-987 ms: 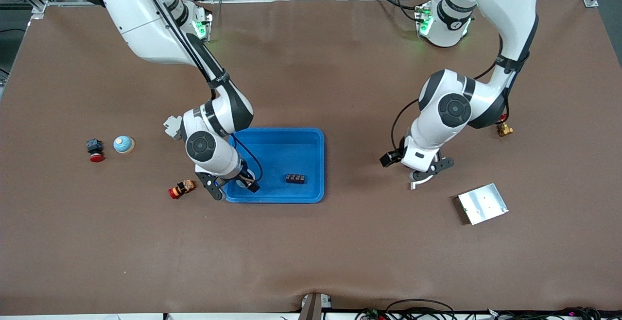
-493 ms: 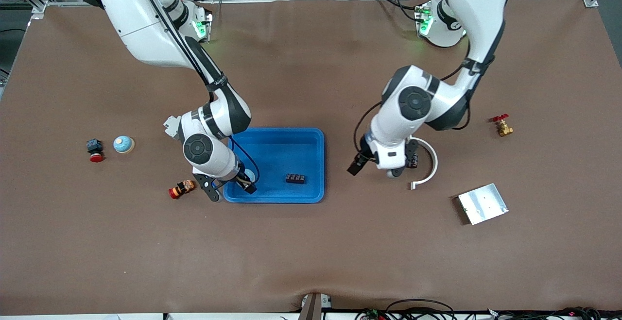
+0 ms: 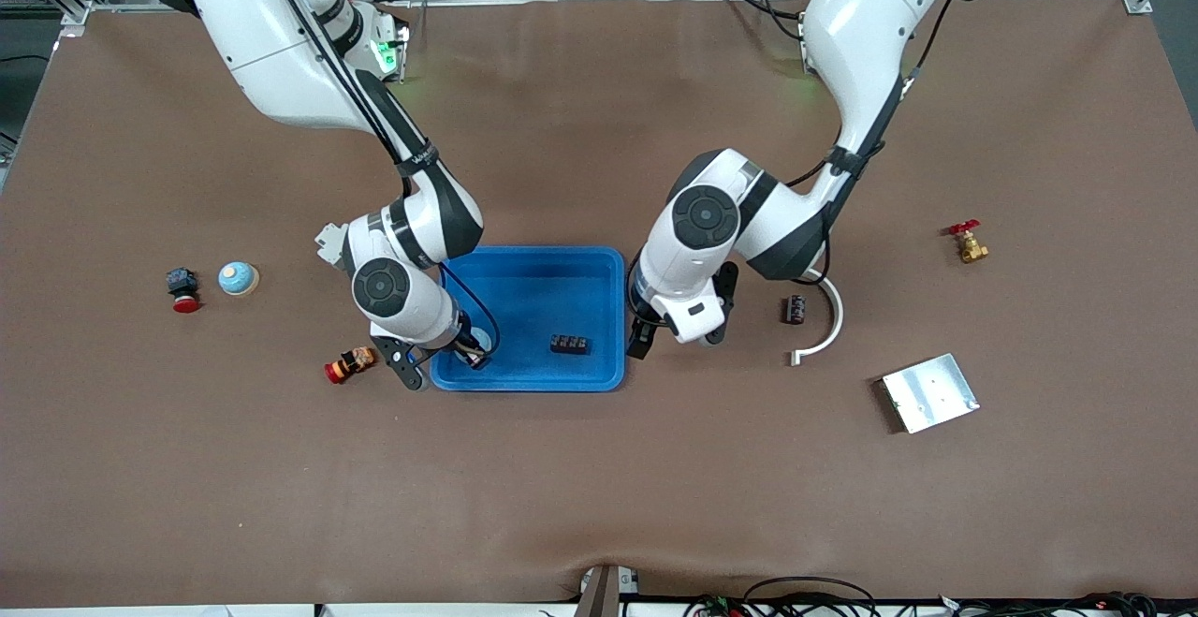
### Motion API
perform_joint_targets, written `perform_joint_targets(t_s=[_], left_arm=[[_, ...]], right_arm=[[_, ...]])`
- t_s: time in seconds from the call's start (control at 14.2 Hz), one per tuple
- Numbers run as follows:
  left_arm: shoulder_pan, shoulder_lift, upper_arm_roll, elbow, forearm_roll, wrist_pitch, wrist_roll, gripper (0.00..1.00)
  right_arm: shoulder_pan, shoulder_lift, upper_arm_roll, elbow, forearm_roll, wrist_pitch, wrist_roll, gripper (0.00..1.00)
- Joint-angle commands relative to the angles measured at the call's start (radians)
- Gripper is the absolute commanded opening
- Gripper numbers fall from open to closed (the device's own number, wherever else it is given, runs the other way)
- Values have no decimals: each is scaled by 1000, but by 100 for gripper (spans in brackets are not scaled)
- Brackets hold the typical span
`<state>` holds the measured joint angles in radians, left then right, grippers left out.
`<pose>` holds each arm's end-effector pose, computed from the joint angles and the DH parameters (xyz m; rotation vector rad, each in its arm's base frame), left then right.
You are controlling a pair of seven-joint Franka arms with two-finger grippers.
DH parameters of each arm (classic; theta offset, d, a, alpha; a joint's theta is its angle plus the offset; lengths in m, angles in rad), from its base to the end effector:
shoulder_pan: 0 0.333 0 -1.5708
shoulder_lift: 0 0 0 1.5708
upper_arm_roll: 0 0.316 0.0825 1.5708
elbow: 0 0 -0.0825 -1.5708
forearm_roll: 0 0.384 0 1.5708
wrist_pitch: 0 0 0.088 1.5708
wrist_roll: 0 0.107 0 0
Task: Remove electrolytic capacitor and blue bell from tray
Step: 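Grasp the second bell with the right gripper while the left gripper returns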
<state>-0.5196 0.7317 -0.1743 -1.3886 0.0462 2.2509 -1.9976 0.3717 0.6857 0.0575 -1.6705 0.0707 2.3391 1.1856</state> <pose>0.5908 -0.4531 0.2940 2.3509 1.8420 -0.0622 0.6197 0.2803 0.2044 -2.8360 1.2304 0.1149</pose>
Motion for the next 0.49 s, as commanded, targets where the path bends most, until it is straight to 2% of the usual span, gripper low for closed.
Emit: perform_joint_targets(t_s=[0.0, 0.21, 0.42], left_arm=[[-92, 78, 90, 123, 7, -33, -108, 100], [-126, 123, 105, 178, 9, -25, -176, 100], [-180, 156, 142, 197, 7, 7, -220, 100]], right_arm=[[-42, -89, 12, -5, -12, -108, -146, 0], [-126, -169, 12, -17, -11, -248, -433, 0], [-264, -235, 4, -125, -14, -253, -814, 0]])
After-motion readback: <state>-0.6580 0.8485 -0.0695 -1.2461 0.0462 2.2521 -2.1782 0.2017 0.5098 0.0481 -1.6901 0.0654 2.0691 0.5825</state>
